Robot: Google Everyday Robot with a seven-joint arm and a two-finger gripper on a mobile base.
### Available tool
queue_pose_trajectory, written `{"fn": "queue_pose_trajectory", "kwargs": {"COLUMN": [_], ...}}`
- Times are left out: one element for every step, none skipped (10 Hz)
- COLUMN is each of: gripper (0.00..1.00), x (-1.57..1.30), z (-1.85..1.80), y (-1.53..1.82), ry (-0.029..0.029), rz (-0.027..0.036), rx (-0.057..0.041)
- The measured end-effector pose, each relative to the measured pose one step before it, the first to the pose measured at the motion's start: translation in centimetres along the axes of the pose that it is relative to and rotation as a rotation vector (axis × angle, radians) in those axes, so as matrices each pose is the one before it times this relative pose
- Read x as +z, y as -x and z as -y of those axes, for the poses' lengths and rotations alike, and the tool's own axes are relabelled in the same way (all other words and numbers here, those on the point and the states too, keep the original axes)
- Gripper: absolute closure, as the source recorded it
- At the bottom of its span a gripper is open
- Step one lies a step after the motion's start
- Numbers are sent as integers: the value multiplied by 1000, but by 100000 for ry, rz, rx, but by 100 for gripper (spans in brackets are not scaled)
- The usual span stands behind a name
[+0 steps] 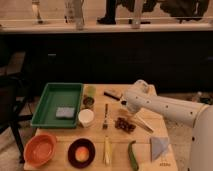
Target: Place brush in red bowl
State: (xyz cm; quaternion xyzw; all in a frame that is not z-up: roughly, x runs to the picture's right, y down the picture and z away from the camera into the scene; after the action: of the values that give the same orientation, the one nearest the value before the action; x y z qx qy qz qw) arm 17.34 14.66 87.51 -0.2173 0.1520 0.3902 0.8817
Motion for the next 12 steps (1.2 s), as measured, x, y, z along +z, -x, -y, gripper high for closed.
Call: {"fn": "queue_pose_trajectory", "kwargs": {"gripper": [100,100,100,100,100,100,100,100,100,100,100,100], "x": [-1841,-1461,-899,-758,-751,-567,-621,-494,-358,-46,13,10], "z": [-478,-213,-303,-773,-1253,-1109,-1365,-1211,-1008,-95,55,63], "y": [184,200,-254,-199,675,716,882,761,859,99,-211,-134], "ry": [-1821,-941,-907,-873,-43,251,641,1008,1286,136,-62,-23], "rz": [586,761,352,1033,1637,692,903,722,973,110,-533,-133], "rx": [-1109,-750,-678,-1324,-2649,-2726,-3396,-3796,-3241,-378,127,220]}}
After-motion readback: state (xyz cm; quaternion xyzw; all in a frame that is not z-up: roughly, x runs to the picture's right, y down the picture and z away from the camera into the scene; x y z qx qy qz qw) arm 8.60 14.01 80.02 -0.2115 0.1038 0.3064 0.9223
